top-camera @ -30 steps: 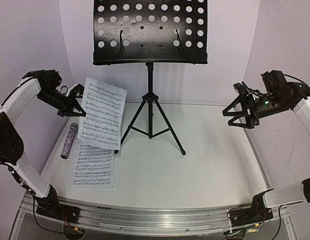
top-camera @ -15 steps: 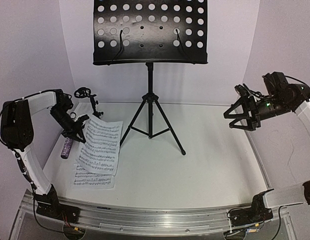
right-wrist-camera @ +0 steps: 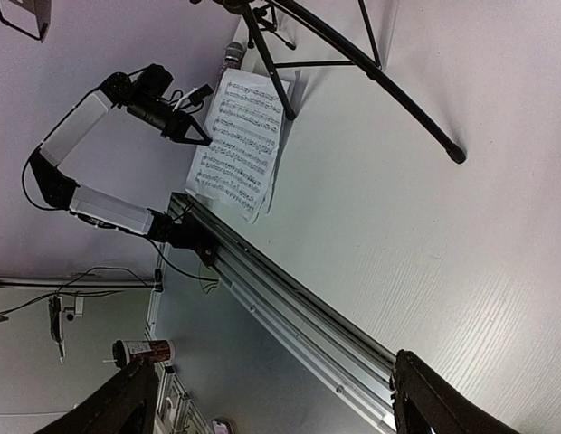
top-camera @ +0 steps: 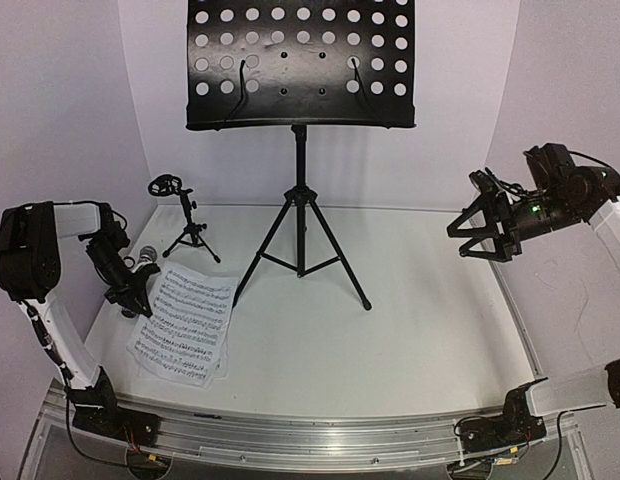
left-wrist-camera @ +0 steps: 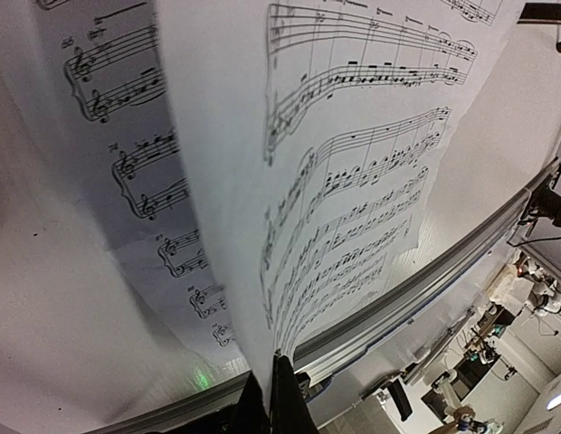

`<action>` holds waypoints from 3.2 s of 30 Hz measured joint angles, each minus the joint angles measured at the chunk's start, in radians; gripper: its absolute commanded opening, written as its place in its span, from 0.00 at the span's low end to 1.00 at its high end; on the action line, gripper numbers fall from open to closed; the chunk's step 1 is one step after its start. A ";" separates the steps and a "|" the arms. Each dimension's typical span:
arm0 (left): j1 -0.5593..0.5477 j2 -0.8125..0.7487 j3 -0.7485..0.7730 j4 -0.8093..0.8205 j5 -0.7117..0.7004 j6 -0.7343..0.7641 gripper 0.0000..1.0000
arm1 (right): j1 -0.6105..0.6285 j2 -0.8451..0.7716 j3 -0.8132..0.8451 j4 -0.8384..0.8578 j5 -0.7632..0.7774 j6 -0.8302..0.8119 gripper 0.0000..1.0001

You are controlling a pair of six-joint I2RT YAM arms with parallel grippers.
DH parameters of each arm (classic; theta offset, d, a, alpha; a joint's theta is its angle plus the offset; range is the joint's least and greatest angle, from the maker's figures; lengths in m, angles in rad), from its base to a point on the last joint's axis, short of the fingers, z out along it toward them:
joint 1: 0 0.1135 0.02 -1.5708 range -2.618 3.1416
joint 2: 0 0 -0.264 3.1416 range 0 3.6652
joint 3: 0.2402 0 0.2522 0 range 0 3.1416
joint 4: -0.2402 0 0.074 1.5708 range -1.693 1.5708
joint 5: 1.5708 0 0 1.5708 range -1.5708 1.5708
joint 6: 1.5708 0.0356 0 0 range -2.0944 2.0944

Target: Pack up the instrument practice props

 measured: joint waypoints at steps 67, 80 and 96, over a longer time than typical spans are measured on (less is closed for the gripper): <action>-0.571 -0.162 -0.150 1.421 0.215 -0.131 0.76 | 0.409 0.187 -0.371 1.079 0.646 0.221 0.76; -0.591 0.100 0.037 1.528 0.229 -0.139 0.19 | 0.434 0.619 -0.163 1.228 0.632 0.123 0.80; -0.810 0.094 -0.058 1.746 -0.076 -0.446 0.00 | 0.332 0.652 -0.086 1.175 0.627 0.010 0.81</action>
